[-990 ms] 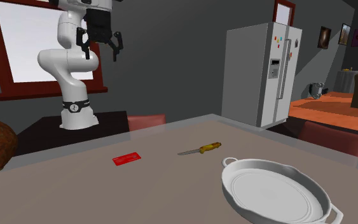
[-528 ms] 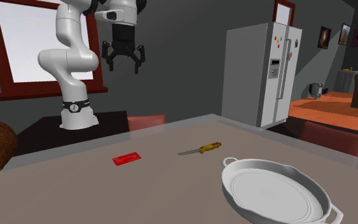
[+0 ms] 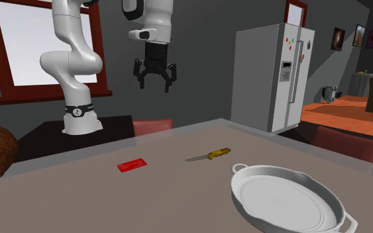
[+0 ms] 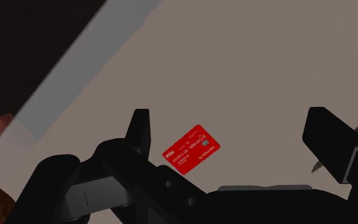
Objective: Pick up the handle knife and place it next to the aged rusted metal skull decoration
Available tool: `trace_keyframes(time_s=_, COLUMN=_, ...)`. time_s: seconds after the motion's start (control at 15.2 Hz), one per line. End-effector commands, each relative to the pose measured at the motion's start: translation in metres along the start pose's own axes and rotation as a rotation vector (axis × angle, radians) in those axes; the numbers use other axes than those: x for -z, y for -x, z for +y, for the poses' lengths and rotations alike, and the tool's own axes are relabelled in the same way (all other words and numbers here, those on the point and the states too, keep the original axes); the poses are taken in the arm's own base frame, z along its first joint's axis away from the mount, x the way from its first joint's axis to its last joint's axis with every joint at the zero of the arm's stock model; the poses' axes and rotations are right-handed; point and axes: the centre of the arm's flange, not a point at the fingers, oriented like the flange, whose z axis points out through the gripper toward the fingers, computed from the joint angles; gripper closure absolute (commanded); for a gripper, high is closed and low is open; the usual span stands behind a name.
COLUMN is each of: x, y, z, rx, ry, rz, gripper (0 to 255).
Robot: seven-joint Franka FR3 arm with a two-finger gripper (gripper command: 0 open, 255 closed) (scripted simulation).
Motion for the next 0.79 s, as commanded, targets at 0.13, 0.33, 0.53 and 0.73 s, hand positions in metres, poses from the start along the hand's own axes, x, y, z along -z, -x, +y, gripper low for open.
trace_keyframes(time_s=0.13, x=-0.022, y=-0.009, z=-0.049, rx=-0.099, ry=0.003, rz=-0.002, gripper=0)
trace_keyframes(time_s=0.33, x=-0.038, y=-0.018, z=-0.085, rx=-0.168, ry=0.007, rz=-0.003, gripper=0)
trace_keyframes(time_s=0.53, x=-0.055, y=-0.029, z=-0.119, rx=-0.237, ry=0.011, rz=-0.004, gripper=0)
trace_keyframes(time_s=0.73, x=-0.071, y=-0.042, z=-0.153, rx=-0.306, ry=0.015, rz=-0.004, gripper=0)
